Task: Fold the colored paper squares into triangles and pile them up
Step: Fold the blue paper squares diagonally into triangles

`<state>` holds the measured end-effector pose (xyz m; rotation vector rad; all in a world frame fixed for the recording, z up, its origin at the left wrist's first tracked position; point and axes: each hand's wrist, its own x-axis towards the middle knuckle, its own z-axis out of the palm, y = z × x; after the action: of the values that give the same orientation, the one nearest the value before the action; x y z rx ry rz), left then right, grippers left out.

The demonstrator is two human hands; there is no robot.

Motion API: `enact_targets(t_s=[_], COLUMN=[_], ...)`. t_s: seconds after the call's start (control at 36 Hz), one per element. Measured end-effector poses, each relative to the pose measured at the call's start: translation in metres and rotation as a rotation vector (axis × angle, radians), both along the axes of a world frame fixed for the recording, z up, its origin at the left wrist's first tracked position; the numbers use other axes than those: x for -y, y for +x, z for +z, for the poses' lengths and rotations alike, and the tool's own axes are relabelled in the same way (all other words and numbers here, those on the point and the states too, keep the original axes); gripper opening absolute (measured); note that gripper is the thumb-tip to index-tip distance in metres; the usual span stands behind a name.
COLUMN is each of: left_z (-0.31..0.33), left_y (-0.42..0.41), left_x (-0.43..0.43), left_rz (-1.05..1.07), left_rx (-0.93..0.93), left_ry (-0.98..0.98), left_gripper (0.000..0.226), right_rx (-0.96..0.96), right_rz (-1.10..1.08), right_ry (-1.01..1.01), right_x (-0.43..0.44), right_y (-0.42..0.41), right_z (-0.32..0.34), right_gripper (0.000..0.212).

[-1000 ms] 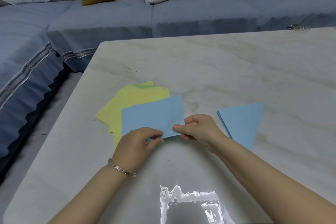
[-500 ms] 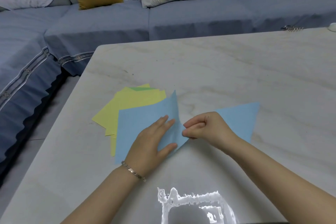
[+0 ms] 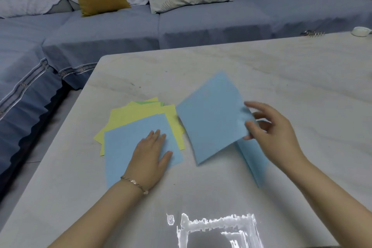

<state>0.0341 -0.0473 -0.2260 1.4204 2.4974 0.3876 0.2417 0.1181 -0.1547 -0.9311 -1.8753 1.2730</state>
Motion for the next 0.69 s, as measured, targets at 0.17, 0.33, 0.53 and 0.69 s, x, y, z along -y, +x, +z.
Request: enact_targets(t_s=[0.17,0.33,0.53,0.69], left_z=[0.024,0.023,0.027,0.035], left_y=[0.032,0.041,0.024,0.017], left_x=[-0.049,-0.071,-0.077,-0.085], left_rz=[0.565,0.706,0.598,0.624], left_rx=[0.959,1.234,1.057,1.102], left_ry=[0.23,0.171,0.009,-0.096], left_gripper=[0.075,0.05,0.024,0.022], right_rx=[-0.103,0.051,0.289,0.232], right_rz=[-0.018,0.128,0.297,0.332], right_ry=[-0.564,-0.545,0.113,0.387], right_x=[0.009,0.008,0.0,0.005], right_y=[0.014,0.034,0.054,0.052], right_z=[-0.024,-0.037,-0.043,-0.046], right_gripper=[0.028,0.039,0.037,0.021])
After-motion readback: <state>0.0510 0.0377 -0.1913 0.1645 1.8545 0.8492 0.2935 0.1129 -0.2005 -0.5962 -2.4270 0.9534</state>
